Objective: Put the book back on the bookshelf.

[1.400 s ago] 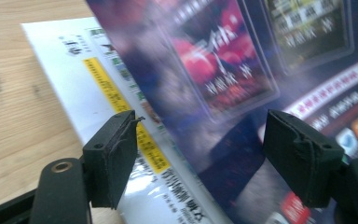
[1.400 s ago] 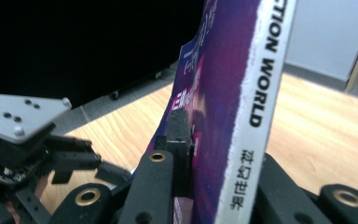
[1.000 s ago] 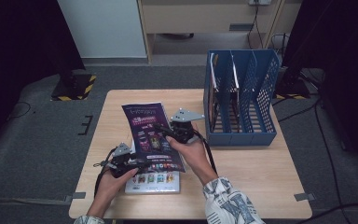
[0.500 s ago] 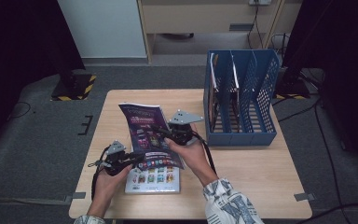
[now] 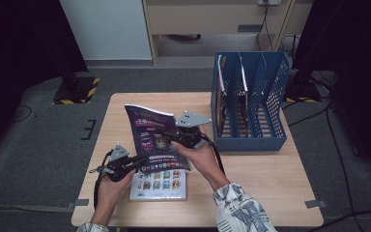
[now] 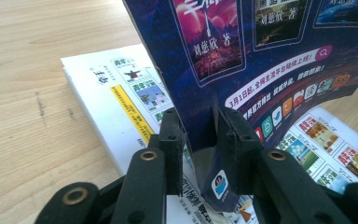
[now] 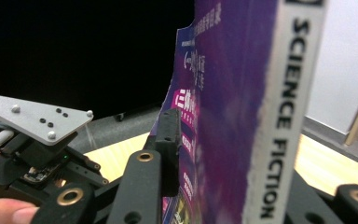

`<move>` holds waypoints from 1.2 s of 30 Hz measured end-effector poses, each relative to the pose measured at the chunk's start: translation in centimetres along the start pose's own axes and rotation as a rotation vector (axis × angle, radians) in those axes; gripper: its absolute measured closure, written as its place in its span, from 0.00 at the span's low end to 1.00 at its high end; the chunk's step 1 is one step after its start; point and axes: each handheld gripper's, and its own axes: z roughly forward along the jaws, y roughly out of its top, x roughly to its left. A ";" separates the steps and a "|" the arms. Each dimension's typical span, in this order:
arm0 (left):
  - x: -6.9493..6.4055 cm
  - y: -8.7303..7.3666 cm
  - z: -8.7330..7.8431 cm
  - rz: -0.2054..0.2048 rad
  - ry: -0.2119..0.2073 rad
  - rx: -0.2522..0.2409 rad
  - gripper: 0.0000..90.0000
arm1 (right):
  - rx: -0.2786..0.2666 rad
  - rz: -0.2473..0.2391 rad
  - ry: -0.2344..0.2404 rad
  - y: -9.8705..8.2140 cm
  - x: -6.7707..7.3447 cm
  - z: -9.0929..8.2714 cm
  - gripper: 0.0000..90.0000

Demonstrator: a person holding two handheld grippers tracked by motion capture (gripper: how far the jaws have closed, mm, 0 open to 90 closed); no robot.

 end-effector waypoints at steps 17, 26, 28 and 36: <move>0.0 0.2 -0.6 0.041 0.068 -0.017 0.82 | -0.023 -0.048 0.073 1.2 0.0 0.2 0.67; -0.1 0.2 -0.6 0.051 0.076 -0.017 0.82 | -0.021 -0.007 0.127 1.9 -0.5 0.5 0.60; -0.1 0.2 -0.6 0.051 0.075 -0.017 0.82 | -0.024 0.004 0.128 1.9 -0.7 0.5 0.63; -0.1 0.2 -0.6 0.055 0.075 -0.021 0.82 | -0.042 0.033 0.125 2.4 -1.0 0.1 0.77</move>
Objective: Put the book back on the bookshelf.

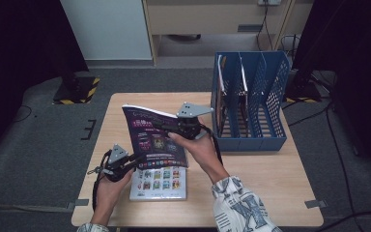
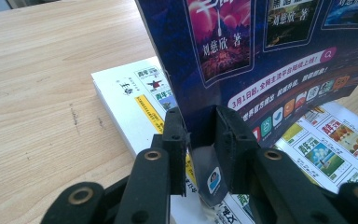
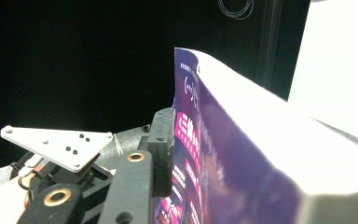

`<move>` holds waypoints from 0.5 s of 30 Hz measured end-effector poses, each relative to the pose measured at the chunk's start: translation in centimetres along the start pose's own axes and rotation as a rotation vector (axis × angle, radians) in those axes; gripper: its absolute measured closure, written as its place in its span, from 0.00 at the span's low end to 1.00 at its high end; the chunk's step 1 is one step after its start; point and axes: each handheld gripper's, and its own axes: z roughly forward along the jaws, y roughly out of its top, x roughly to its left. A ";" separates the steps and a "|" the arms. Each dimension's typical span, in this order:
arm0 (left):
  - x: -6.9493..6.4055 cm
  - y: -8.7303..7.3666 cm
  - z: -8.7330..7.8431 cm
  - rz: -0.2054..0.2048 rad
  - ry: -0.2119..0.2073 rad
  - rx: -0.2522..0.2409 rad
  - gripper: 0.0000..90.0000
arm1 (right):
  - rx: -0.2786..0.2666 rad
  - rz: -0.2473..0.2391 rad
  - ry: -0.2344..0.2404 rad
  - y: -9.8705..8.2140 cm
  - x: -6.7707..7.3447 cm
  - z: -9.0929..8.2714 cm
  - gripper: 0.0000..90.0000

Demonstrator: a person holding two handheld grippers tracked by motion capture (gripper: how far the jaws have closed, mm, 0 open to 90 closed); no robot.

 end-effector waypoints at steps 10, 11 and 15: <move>0.0 0.0 0.0 0.003 0.001 -0.001 0.82 | -0.010 0.014 0.002 0.8 -0.2 -0.1 0.84; 0.0 0.0 0.0 0.004 0.002 0.000 0.82 | -0.007 0.014 0.005 0.8 -0.2 -0.1 0.86; 0.0 0.0 0.0 0.003 0.002 -0.001 0.81 | 0.001 0.025 0.010 0.8 -0.3 -0.1 0.88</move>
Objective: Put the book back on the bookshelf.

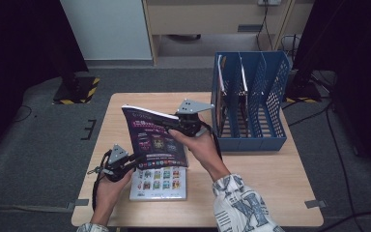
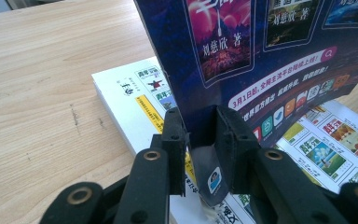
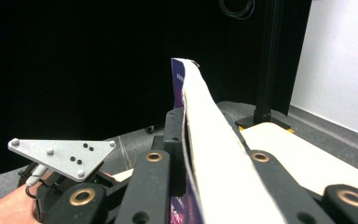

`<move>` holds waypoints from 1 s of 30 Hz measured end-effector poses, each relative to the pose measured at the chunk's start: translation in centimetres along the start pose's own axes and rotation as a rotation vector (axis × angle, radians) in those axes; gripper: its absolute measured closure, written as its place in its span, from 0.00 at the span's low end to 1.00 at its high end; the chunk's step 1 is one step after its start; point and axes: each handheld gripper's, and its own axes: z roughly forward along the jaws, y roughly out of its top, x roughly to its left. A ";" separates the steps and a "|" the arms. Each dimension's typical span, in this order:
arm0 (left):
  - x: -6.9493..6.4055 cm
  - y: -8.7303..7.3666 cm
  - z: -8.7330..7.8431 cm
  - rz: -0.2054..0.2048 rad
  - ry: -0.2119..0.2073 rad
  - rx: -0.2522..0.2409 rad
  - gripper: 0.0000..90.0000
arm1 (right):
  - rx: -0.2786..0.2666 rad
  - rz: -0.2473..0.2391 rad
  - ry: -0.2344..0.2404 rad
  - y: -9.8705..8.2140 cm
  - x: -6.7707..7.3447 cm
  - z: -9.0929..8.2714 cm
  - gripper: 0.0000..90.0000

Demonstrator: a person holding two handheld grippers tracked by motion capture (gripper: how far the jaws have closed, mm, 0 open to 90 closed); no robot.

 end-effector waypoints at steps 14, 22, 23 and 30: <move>0.3 -0.2 0.4 -0.040 0.034 -0.010 0.44 | 0.012 -0.026 -0.033 0.4 0.3 -0.4 0.92; 1.3 -0.6 0.0 -0.088 0.045 -0.025 0.18 | -0.028 -0.030 -0.099 1.1 0.0 -1.4 0.92; 1.5 -0.7 0.0 -0.092 0.051 -0.023 0.15 | -0.026 -0.030 -0.106 1.1 -0.1 -1.5 0.92; 2.5 -1.1 -0.4 -0.127 0.118 -0.020 0.04 | -0.059 -0.012 -0.175 1.1 -1.1 -2.3 0.92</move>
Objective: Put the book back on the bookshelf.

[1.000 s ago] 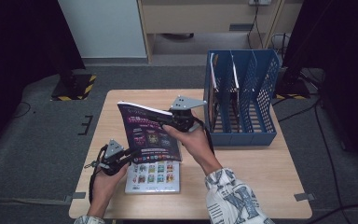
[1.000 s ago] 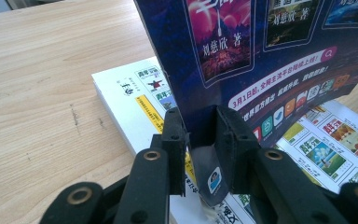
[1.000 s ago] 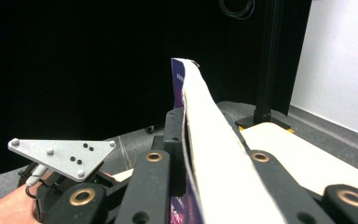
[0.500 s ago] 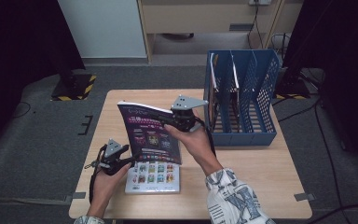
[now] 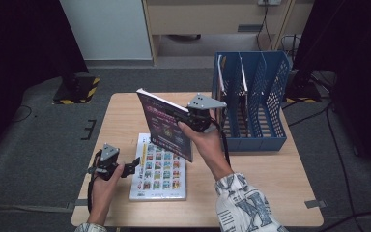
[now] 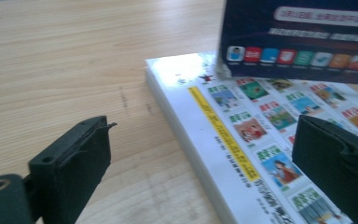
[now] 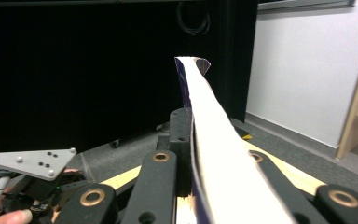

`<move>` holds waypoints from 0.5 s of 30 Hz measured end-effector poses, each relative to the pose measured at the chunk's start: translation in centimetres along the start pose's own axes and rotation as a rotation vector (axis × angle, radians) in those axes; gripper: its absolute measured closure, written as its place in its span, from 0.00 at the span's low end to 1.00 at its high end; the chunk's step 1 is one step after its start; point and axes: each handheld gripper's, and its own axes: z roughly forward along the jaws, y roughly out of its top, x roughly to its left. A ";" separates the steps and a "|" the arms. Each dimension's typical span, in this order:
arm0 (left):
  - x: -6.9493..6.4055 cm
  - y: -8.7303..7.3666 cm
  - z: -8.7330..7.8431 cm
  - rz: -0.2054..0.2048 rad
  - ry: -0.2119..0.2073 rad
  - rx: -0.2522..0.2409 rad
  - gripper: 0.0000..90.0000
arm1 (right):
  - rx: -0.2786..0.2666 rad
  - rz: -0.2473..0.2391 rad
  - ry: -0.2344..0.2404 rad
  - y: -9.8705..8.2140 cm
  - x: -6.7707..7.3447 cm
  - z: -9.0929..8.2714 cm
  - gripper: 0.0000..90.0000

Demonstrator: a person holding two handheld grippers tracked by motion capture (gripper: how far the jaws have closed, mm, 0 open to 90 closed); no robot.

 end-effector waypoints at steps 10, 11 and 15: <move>1.6 -0.4 -0.5 -0.060 0.036 0.011 0.04 | -0.013 -0.002 -0.041 0.2 -0.3 -0.6 0.92; 1.7 -0.5 -0.5 -0.065 0.038 0.008 0.04 | -0.015 -0.002 -0.043 0.3 -0.4 -0.7 0.92; 1.9 -0.5 -0.6 -0.066 0.044 0.011 0.05 | -0.016 0.001 -0.048 0.4 -0.6 -1.0 0.92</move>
